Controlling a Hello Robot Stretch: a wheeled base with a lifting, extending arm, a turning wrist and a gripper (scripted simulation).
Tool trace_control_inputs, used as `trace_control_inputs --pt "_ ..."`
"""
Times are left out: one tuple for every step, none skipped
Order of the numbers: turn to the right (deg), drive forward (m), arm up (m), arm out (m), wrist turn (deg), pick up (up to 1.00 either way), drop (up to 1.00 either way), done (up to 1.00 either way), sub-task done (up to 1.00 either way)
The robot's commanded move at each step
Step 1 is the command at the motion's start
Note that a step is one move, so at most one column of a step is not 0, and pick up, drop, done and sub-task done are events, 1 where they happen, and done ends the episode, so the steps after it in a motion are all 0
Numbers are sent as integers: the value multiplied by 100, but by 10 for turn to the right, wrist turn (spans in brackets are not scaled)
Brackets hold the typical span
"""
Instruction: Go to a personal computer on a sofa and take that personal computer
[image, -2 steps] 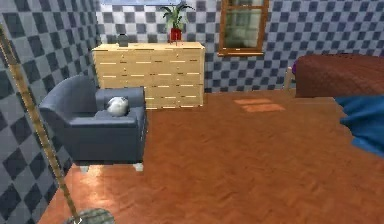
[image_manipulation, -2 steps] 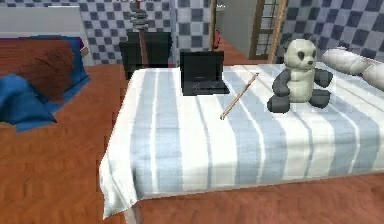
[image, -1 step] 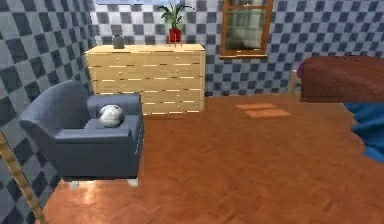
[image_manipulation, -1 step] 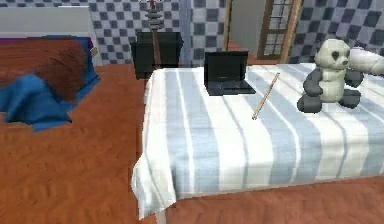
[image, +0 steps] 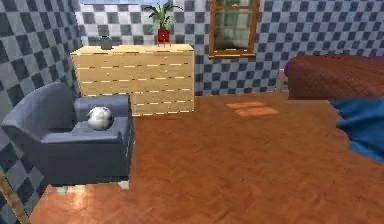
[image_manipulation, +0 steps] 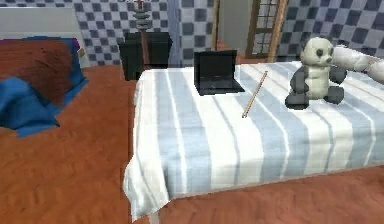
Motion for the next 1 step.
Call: trace_control_inputs --pt "0 30 0 0 0 0 0 0 0"
